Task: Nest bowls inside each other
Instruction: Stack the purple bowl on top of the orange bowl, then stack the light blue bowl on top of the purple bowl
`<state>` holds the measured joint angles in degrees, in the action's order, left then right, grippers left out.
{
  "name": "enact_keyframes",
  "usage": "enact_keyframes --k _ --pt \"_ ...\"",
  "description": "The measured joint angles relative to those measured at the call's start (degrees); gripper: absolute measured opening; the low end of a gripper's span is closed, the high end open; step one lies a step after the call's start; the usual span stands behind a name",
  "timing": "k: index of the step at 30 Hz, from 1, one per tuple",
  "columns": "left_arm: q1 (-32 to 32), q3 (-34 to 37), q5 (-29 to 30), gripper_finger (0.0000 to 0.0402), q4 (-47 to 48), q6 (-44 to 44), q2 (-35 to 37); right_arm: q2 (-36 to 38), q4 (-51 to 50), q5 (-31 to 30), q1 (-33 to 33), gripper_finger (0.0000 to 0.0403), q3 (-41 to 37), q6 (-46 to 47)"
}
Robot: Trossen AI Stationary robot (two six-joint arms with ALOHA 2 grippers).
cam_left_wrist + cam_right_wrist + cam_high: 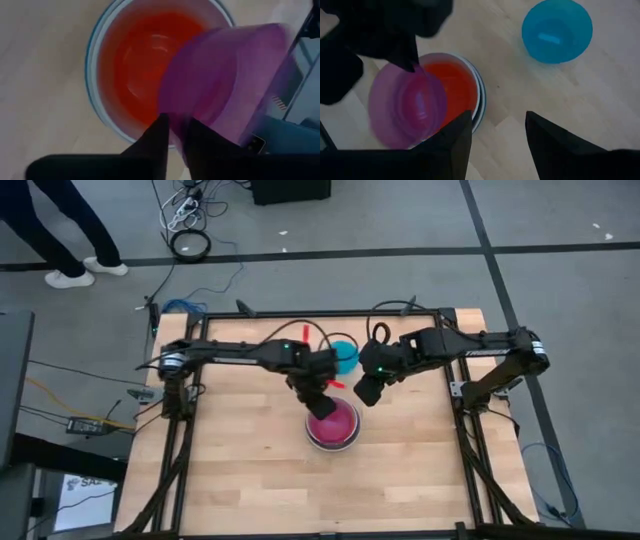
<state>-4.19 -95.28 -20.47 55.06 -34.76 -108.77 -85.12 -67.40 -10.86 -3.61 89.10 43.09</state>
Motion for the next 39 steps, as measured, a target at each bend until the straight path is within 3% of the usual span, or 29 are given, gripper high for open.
enact_keyframes --k 8,19,28,39 --pt "-0.4 -3.6 1.5 0.0117 5.1 0.3 -2.3 0.0 0.0 0.0 0.0 0.0172 0.0 -0.2" --pt "-0.7 -3.6 1.1 0.0123 9.8 2.1 -0.1 -0.4 2.6 -1.6 4.1 0.0172 0.0 -4.9" --pt "-0.7 -3.6 14.3 0.0124 11.8 1.7 11.3 -3.4 5.0 4.1 12.3 0.0172 0.0 -11.8" --pt "-0.7 -3.6 20.7 0.0124 18.4 0.0 17.5 -8.8 5.8 7.8 13.6 0.0172 0.0 -13.2"
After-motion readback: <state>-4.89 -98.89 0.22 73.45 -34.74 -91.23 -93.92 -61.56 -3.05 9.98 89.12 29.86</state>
